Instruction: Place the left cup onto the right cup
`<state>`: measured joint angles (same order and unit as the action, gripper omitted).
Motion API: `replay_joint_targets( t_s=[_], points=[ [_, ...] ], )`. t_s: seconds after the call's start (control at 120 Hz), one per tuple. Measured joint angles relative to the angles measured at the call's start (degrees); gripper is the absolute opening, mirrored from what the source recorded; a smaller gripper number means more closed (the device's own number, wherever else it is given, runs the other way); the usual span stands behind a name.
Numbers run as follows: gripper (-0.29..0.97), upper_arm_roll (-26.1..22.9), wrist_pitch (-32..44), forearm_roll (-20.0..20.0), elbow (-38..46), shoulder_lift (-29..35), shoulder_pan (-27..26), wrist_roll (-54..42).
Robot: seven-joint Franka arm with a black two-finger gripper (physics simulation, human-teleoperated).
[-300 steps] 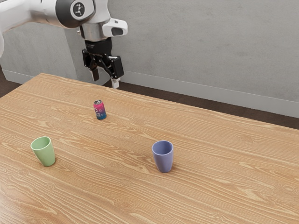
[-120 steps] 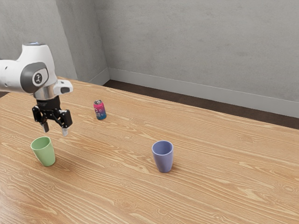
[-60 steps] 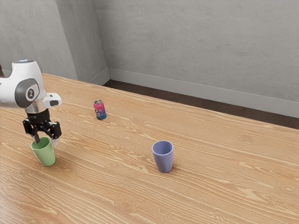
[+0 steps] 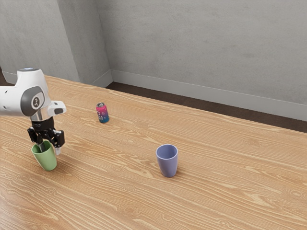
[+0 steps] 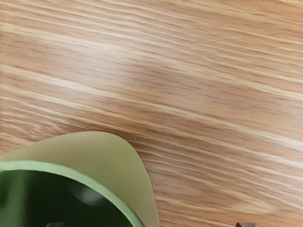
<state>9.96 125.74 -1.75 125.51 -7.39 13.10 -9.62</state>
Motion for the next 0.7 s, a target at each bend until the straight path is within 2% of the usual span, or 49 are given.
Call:
replay_joint_targets(
  t_s=[0.342, 0.492, 0.7],
  points=[
    [0.02, 0.8, -0.2, 1.0, -0.1, 0.0, -0.1, -0.4],
    [-0.05, 0.8, 0.0, 1.0, -0.1, 0.0, -0.3, -0.4],
    [-0.09, 0.4, -0.4, 1.0, -0.3, 1.3, -0.6, -0.2]
  ],
)
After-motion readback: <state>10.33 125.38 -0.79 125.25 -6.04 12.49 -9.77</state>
